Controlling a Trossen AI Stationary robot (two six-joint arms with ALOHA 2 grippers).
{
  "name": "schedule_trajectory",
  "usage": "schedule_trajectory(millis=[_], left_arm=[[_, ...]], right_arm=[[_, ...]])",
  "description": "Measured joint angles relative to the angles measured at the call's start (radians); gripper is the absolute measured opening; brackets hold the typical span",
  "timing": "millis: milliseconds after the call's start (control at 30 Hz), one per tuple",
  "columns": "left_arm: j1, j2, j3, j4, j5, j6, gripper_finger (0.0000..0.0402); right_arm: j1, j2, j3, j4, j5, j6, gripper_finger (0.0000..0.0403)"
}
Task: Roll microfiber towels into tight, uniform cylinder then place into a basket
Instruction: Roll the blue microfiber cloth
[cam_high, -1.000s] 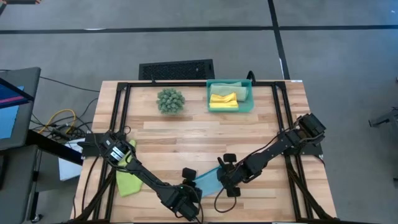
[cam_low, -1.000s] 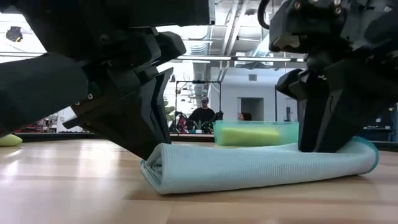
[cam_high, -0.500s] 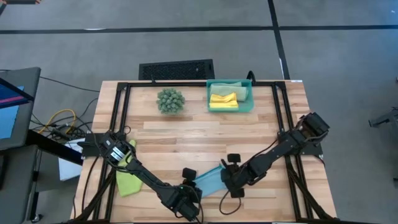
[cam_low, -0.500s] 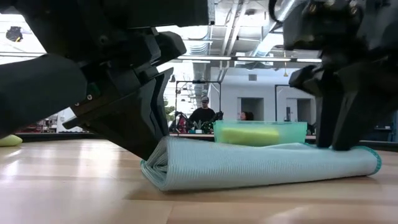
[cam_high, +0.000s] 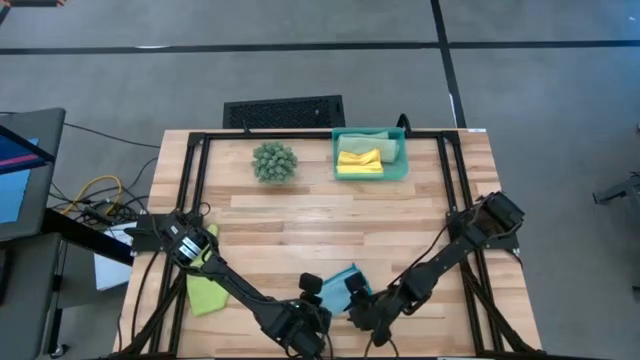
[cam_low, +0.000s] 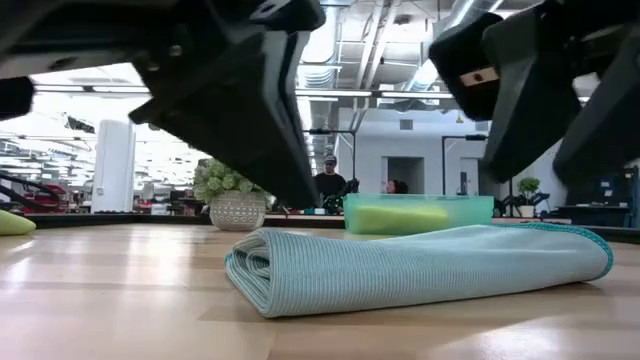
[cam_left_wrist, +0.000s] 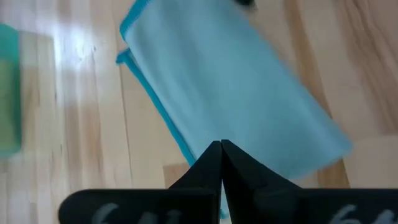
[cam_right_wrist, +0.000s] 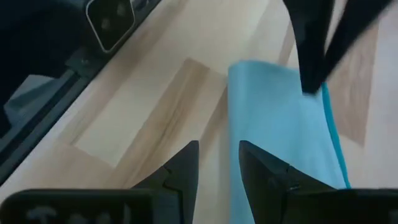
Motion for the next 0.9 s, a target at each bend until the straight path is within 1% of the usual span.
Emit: schedule_trajectory(millis=[67, 167, 267, 433, 533, 633, 767, 900], left_arm=[[0.009, -0.002, -0.014, 0.042, -0.001, 0.021, 0.0], [0.021, -0.002, -0.04, 0.049, 0.004, 0.027, 0.0], [0.03, -0.002, -0.068, 0.055, 0.005, 0.012, 0.0], [0.036, -0.003, -0.106, 0.076, 0.047, -0.009, 0.0], [0.036, -0.005, -0.125, 0.11, 0.05, 0.0, 0.0], [0.036, -0.007, -0.136, 0.12, 0.05, 0.005, 0.0], [0.036, -0.008, -0.14, 0.122, 0.052, 0.006, 0.0], [0.036, -0.008, -0.14, 0.116, 0.056, 0.008, 0.0]], right_arm=[[-0.003, 0.025, 0.001, 0.016, 0.001, -0.011, 0.0139], [-0.02, 0.057, 0.001, 0.014, 0.01, -0.009, 0.014], [-0.037, 0.08, 0.001, 0.036, 0.022, -0.006, 0.015], [-0.049, 0.096, 0.005, 0.046, 0.022, -0.014, 0.0192], [-0.049, 0.094, 0.005, 0.047, 0.022, -0.018, 0.0219], [-0.046, 0.087, 0.005, 0.044, 0.022, -0.02, 0.0233], [-0.042, 0.094, 0.006, 0.023, 0.023, -0.068, 0.0228], [-0.047, 0.116, 0.008, 0.023, 0.027, -0.072, 0.0199]])
